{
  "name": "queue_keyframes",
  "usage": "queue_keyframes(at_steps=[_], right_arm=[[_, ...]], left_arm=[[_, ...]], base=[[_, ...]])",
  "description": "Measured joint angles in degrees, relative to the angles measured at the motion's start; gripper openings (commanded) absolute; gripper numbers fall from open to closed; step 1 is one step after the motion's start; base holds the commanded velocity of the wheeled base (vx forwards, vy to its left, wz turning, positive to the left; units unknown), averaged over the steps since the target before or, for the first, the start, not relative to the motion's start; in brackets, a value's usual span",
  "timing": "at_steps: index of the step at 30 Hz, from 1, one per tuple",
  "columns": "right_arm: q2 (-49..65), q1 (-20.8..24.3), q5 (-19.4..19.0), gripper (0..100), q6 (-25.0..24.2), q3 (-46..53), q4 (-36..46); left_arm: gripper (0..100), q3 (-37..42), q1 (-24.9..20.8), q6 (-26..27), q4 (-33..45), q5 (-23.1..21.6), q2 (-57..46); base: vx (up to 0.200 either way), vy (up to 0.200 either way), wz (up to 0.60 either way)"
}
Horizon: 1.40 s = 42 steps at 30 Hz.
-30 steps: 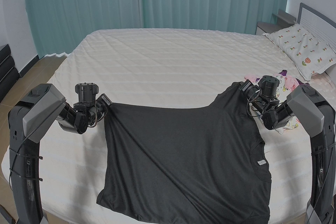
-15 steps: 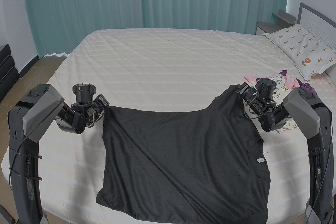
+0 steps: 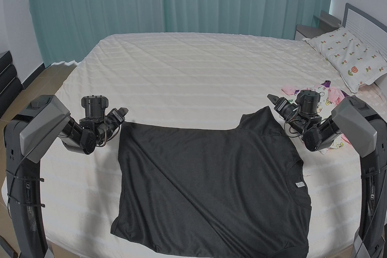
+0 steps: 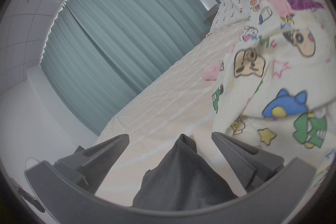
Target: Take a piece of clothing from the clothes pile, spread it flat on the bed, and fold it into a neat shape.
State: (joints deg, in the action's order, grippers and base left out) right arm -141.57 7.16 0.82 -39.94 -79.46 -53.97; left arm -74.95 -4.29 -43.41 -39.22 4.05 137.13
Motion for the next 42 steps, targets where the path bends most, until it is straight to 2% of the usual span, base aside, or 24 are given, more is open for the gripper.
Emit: queue_keyframes(at_steps=[7,15,21,25,28,34,42], right_arm=[[8.3,0.3,0.1,100,-0.1,13.7,0.2],[21.1,1.7,-0.5,100,-0.5,34.9,-0.4],[30.6,2.4,-2.6,100,-2.2,50.3,-0.6],[35.5,2.9,-5.3,100,-6.4,57.9,-0.8],[37.4,3.3,-6.7,100,-8.4,61.0,-1.2],[38.3,3.7,-6.9,100,-8.6,63.7,-4.7],[37.0,4.0,-7.1,100,-8.5,66.0,-10.4]], left_arm=[[100,10.4,0.3,-0.7,-0.6,-1.1,-7.6],[100,30.9,-0.5,-2.7,-2.8,-4.6,-20.9],[100,46.1,-3.7,-5.9,-3.7,-6.9,-30.4],[100,52.9,-7.3,-8.8,-4.1,-7.9,-34.9],[100,55.6,-8.9,-10.0,-4.4,-8.5,-36.7],[100,57.2,-10.0,-10.1,-5.2,-8.7,-36.4],[100,57.4,-10.9,-10.0,-13.5,-8.0,-30.0]], base=[[-0.057,0.0,0.0],[-0.2,0.0,0.0],[-0.2,0.0,0.0],[-0.2,0.0,0.0],[-0.067,0.0,0.0],[0.0,0.0,0.0],[0.0,0.0,0.0]])
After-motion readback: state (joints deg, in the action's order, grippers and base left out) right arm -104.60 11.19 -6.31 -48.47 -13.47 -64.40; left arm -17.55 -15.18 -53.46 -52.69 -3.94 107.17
